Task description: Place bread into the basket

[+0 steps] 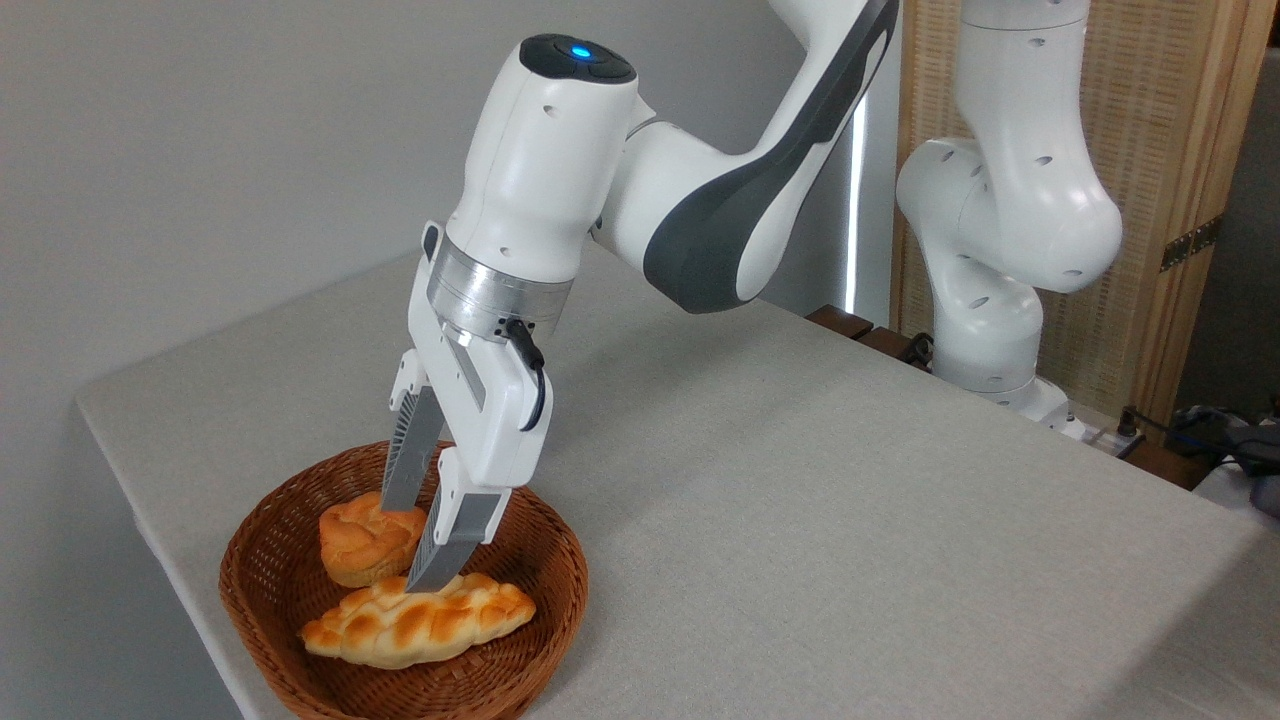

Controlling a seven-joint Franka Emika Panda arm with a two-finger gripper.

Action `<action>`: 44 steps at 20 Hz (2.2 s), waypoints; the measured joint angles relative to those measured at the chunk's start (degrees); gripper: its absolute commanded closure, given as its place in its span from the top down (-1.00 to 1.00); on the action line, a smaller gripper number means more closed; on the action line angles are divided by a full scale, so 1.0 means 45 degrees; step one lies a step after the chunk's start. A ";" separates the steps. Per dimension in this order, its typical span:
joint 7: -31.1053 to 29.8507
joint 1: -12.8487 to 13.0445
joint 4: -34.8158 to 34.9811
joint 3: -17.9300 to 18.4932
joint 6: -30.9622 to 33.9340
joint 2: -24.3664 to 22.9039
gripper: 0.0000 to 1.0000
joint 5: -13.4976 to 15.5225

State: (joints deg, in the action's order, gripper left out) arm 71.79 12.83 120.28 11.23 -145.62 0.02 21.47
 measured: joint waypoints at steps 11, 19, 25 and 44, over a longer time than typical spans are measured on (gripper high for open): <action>-0.2632 -0.0393 -0.2940 0.0085 0.7075 -0.0516 1.00 -0.1659; -0.5175 -0.0385 -0.4641 -0.0387 0.9922 -0.0533 1.00 -0.3200; -0.7410 -0.0381 -0.5542 -0.1305 1.0195 -0.0545 1.00 -0.4020; -0.8030 -0.0524 -0.5975 -0.1459 1.1649 -0.0540 1.00 -0.4927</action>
State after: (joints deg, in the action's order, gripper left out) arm 35.65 10.47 93.39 4.67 -93.20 -2.41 -0.70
